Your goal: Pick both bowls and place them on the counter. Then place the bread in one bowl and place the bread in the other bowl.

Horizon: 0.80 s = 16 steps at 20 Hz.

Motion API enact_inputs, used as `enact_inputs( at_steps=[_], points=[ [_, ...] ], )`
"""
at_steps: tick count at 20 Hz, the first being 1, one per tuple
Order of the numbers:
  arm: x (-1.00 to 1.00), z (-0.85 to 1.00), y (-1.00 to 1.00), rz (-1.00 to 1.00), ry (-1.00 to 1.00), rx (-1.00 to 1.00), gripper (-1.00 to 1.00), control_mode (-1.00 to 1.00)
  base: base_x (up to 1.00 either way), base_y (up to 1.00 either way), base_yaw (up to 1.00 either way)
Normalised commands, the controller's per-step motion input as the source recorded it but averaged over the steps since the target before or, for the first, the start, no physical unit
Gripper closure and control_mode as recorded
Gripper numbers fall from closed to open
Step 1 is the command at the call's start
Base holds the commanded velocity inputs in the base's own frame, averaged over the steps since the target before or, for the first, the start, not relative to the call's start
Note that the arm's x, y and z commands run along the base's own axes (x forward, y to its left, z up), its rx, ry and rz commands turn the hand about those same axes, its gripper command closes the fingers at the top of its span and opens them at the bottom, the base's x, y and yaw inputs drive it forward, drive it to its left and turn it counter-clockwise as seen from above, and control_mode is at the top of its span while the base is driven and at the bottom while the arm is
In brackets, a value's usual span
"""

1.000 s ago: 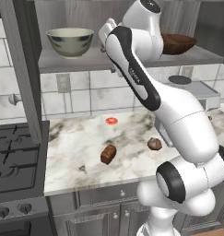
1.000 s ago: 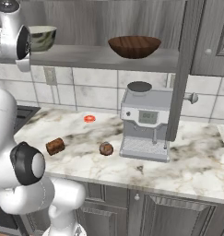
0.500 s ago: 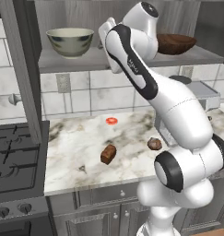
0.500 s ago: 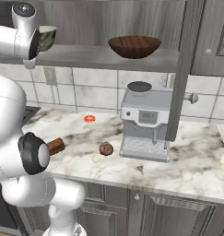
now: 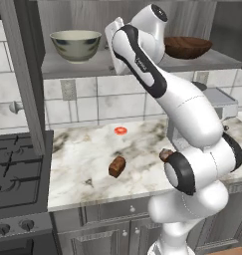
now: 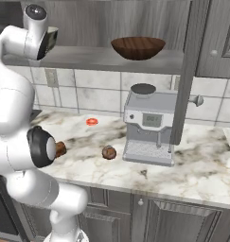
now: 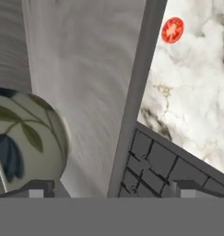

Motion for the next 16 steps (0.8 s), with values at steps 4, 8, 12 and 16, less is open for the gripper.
enact_inputs(
  at_steps=[4, 8, 12, 16],
  points=[
    [0.36, 0.06, 0.13, 0.00, 0.00, 0.05, -1.00, -1.00, 0.00, 0.00, 0.00],
    [0.37, 0.14, 0.16, 0.01, 0.00, 0.03, -1.00, -1.00, 0.00, 0.00, 0.00],
    [0.27, 0.23, 0.15, 0.02, 0.00, 0.04, -1.00, -1.00, 0.00, 0.00, 0.00],
    [0.18, 0.25, 0.18, 0.01, 0.00, 0.04, -1.00, -1.00, 0.00, 0.00, 0.00]
  ],
)
